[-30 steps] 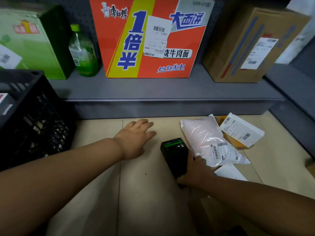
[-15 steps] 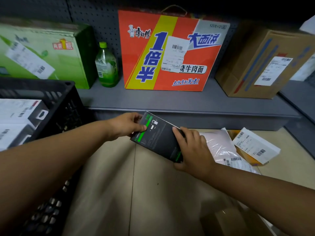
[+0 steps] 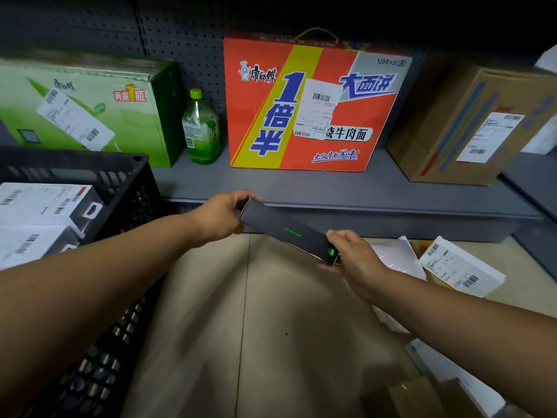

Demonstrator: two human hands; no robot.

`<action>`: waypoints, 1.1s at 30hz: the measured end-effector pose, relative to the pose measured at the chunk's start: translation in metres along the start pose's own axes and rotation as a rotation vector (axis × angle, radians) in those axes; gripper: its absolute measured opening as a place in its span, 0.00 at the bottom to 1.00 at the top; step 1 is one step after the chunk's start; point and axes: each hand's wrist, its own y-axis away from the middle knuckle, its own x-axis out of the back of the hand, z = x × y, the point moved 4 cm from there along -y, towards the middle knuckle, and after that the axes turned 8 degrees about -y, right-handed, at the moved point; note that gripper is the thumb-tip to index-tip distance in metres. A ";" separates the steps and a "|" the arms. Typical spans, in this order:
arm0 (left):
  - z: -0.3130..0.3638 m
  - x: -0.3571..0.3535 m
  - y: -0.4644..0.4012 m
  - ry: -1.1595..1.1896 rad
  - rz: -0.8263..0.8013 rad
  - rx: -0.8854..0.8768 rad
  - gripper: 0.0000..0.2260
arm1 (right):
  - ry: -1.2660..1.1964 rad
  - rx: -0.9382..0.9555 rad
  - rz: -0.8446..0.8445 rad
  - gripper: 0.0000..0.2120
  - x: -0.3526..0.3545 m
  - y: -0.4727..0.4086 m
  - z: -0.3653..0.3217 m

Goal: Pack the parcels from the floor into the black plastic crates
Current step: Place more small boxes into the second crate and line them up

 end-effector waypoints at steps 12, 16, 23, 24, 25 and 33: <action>-0.007 0.018 -0.005 0.482 0.247 0.126 0.21 | 0.384 0.676 0.151 0.16 -0.013 0.024 -0.024; -0.015 0.035 -0.002 0.608 0.217 0.167 0.24 | 0.496 0.752 0.065 0.22 -0.028 0.023 -0.026; -0.018 0.081 0.015 0.667 0.191 0.098 0.26 | 0.923 0.887 0.058 0.32 -0.067 0.031 -0.031; -0.018 0.090 0.018 0.671 0.195 0.086 0.26 | 0.981 0.930 0.066 0.33 -0.077 0.033 -0.037; -0.018 0.100 0.022 0.674 0.202 0.076 0.26 | 1.029 0.970 0.062 0.35 -0.088 0.036 -0.044; -0.045 0.221 0.080 0.536 0.299 0.030 0.22 | 1.303 1.167 -0.019 0.45 -0.215 0.049 -0.086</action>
